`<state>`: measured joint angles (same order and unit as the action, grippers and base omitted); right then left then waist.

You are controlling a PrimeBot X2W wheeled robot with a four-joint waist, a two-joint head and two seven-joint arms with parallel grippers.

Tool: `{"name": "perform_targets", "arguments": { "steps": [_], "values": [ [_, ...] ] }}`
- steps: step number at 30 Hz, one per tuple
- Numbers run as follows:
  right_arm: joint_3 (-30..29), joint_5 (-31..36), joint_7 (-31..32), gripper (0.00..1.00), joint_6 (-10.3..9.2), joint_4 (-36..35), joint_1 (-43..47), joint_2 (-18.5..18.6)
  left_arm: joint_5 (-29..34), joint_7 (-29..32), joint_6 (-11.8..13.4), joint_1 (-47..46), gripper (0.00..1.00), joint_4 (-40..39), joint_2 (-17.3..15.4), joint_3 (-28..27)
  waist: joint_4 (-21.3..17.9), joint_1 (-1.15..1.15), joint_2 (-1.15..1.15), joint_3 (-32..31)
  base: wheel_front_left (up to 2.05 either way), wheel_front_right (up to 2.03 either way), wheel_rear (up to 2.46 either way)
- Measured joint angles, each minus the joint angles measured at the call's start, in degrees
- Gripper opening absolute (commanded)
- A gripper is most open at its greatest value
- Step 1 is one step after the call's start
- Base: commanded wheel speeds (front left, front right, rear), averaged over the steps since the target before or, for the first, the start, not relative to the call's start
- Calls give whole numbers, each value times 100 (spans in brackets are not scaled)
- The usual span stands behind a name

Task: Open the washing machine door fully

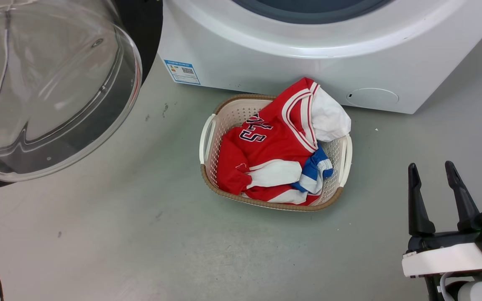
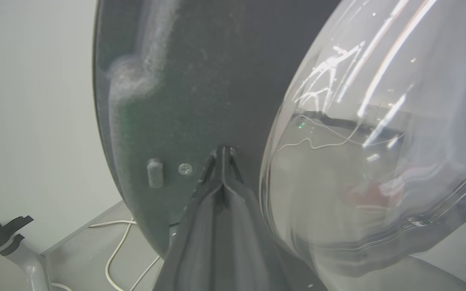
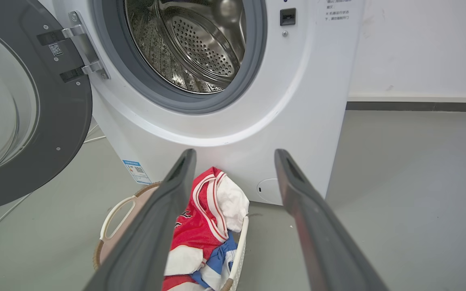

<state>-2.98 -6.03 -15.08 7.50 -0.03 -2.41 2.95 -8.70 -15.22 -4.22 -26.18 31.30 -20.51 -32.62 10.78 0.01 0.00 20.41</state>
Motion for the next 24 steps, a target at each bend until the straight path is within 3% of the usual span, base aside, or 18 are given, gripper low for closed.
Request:
{"name": "perform_targets", "arguments": {
  "steps": [11,24],
  "values": [
    [25,-48,-1,100,0,32,-8,-1,99,0,-145,-112,0,333,-90,-153,-91,0,0,-129,0,0,0],
    [25,-230,0,100,0,74,175,-1,349,0,-269,420,0,-105,143,-32,-119,-1,0,-705,0,0,0]
  ]
}}
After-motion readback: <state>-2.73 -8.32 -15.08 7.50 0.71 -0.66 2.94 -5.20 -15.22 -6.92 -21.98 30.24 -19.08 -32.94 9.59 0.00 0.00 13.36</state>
